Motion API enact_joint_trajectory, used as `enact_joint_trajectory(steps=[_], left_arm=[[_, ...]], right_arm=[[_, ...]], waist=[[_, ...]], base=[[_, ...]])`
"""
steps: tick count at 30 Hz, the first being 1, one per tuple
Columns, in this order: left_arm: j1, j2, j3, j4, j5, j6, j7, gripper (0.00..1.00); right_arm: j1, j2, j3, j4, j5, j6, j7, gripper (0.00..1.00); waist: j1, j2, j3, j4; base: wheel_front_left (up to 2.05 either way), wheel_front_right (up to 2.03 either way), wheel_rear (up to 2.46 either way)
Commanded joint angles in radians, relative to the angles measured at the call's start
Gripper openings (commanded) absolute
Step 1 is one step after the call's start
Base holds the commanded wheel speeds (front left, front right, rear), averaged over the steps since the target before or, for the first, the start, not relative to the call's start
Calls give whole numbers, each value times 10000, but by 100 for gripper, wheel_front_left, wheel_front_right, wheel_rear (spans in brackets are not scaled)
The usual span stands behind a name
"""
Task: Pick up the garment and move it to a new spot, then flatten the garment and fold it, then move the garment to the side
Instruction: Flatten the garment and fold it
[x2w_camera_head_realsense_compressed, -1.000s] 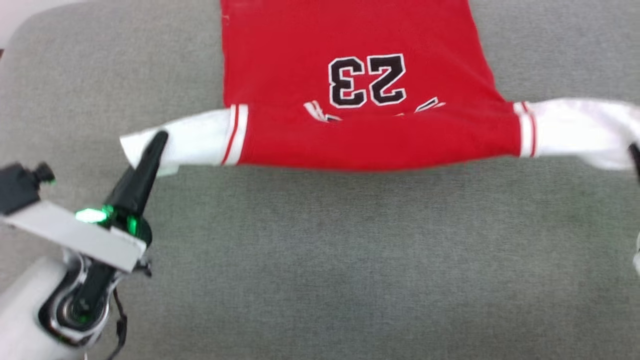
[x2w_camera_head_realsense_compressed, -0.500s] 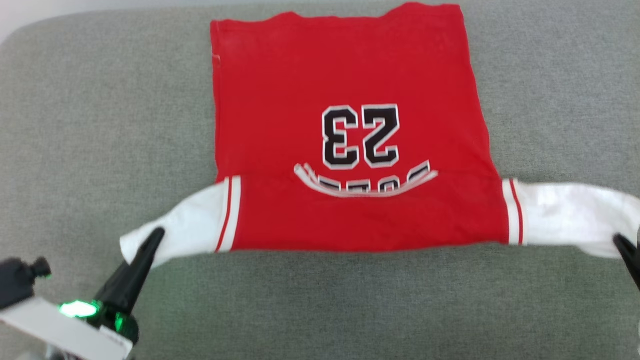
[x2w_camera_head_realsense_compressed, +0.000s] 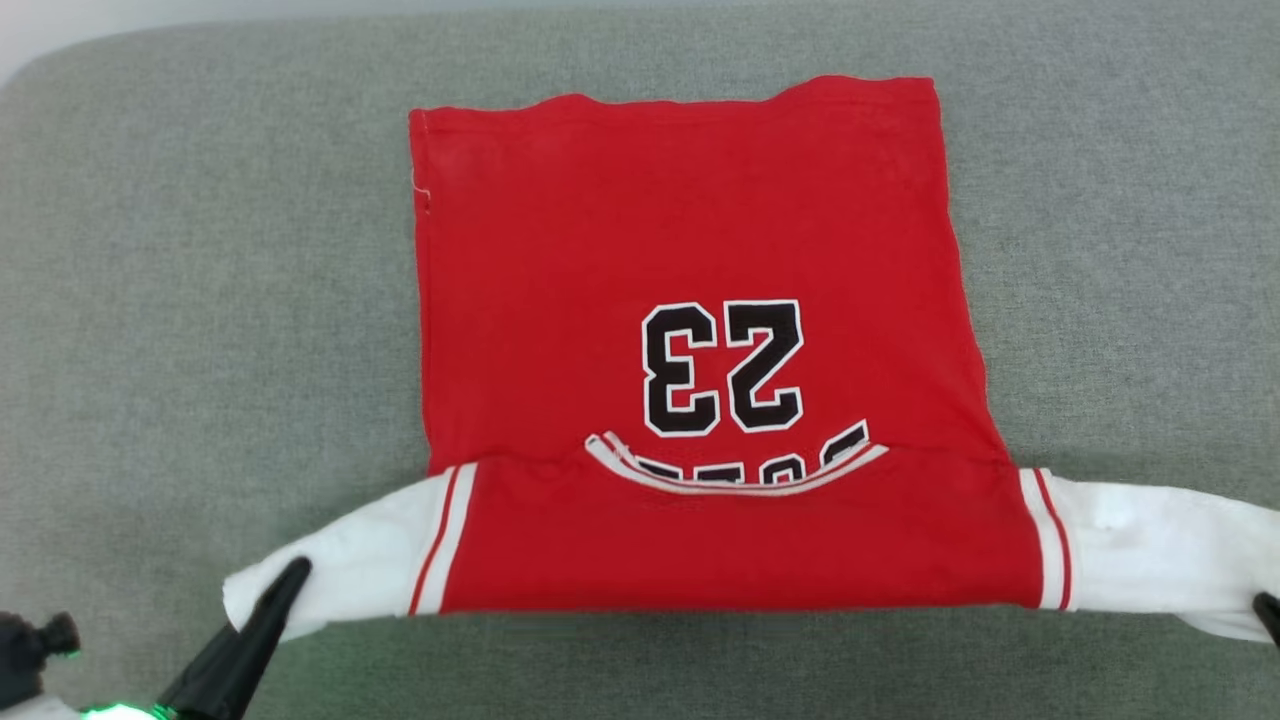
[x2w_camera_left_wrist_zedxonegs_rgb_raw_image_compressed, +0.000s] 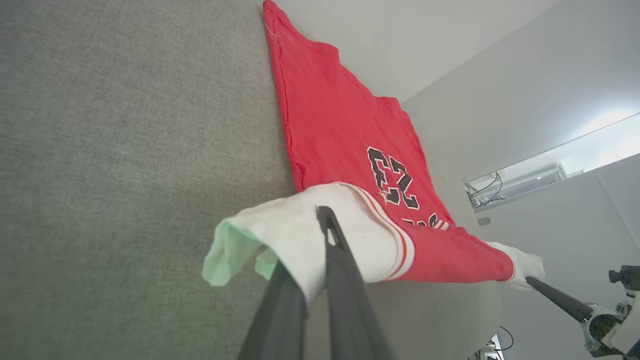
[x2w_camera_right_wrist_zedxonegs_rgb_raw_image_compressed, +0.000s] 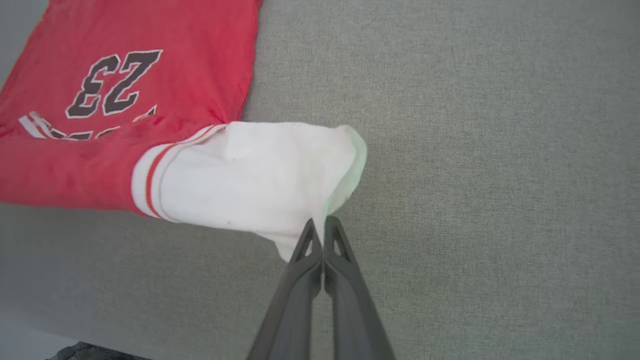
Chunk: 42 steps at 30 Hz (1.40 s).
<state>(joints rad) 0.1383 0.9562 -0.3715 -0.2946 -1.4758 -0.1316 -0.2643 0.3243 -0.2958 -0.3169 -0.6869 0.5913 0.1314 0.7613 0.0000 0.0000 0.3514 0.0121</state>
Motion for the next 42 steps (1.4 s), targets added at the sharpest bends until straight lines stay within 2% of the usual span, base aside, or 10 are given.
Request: enact_joint_trajectory(steps=[1, 6, 15, 21, 29, 30, 31, 33, 37, 42], left_arm=[[81, 41, -70, 118, 168, 20, 78, 0], [-519, -126, -539, 774, 600, 255, 544, 0], [-2066, -1334, -1686, 2220, 1745, 912, 1315, 0], [-2478, -2023, -2167, 2945, 2050, 841, 1428, 0], [-2742, -2188, -2400, 3458, 2294, 871, 1615, 0], [-2750, -2188, -2389, 3483, 2287, 864, 1609, 0], [-2755, -2179, -2380, 3500, 2288, 863, 1603, 0], [-2736, -2169, -2354, 3499, 2266, 889, 1577, 0], [-2610, -2128, -2347, 3352, 2267, 946, 1520, 0], [-2543, -2028, -2292, 2997, 2339, 1042, 1411, 0]], right_arm=[[-6, -119, 75, 102, -132, -15, 51, 0], [-576, -657, 831, 754, -755, -15, 343, 0], [-1767, -1098, 2916, 2511, -1648, -15, 402, 0], [-2090, -1091, 3667, 3637, -1920, -15, 142, 0], [-2499, -916, 4180, 4558, -2121, -15, -368, 0], [-2572, -917, 4208, 4584, -2171, -15, -459, 5], [-2628, -931, 4230, 4576, -2228, -15, -574, 33], [-2808, -890, 4157, 4552, -2358, -15, -798, 100], [-2910, -818, 3650, 4164, -2379, -15, -832, 100], [-3419, -996, 2674, 2889, -2102, -15, -377, 100]], waist=[[0, 0, 14, -7], [0, 0, 85, 29], [0, 0, 305, 162], [0, 0, 499, 179], [0, 0, 659, 188], [0, 0, 657, 180], [0, 0, 650, 169], [0, 0, 615, 138], [0, 0, 503, 88], [0, 0, 464, 145]], base=[[0, 0, 0], [0, 0, 0], [0, 0, 0], [0, 0, 0], [0, 0, 0], [0, 0, 0], [0, 0, 0], [0, 0, 0], [0, 0, 0], [0, 0, 0]])
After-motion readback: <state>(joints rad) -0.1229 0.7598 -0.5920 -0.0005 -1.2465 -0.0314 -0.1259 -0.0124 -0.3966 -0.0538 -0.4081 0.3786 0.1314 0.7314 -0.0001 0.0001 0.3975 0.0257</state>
